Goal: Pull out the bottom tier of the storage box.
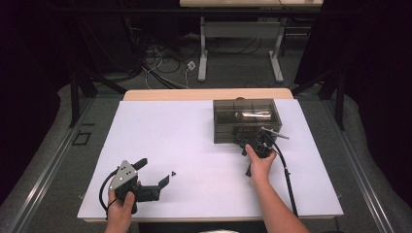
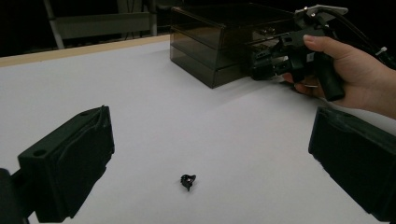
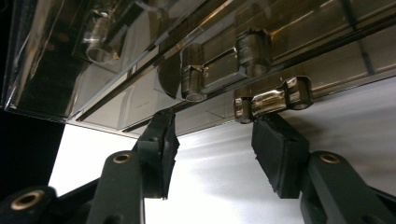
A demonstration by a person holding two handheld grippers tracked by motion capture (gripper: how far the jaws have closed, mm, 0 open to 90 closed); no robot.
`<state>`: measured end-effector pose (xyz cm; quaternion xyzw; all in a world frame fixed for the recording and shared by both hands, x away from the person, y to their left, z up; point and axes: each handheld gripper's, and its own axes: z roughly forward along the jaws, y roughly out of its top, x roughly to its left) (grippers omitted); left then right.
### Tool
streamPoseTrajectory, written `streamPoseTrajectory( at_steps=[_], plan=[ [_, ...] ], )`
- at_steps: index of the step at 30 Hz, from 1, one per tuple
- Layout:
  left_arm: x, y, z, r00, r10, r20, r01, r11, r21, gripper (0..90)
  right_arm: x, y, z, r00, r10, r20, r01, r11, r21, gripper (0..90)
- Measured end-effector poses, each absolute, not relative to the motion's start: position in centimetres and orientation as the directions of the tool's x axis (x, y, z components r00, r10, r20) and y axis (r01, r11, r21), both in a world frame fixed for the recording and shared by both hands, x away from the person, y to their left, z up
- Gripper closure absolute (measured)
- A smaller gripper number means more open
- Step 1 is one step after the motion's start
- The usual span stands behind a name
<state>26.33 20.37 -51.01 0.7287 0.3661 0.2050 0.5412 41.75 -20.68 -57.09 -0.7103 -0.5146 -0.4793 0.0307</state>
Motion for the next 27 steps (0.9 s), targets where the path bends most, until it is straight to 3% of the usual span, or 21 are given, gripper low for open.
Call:
streamPoseTrajectory(
  at_steps=[9, 27],
  plan=[
    [26.34, 20.37, -51.02, 0.649, 0.755, -0.098, 0.312, -0.147, 0.939, 0.4, 41.54, -20.60, -57.27, 0.048, 0.715, 0.697, 0.745, -0.491, 0.452, 61.7],
    [26.35, 20.37, -51.03, 0.650, 0.754, -0.098, 0.312, -0.148, 0.938, 0.4, 41.11, -20.23, -57.55, 0.088, 0.710, 0.698, 0.715, -0.533, 0.452, 73.6]
  ],
)
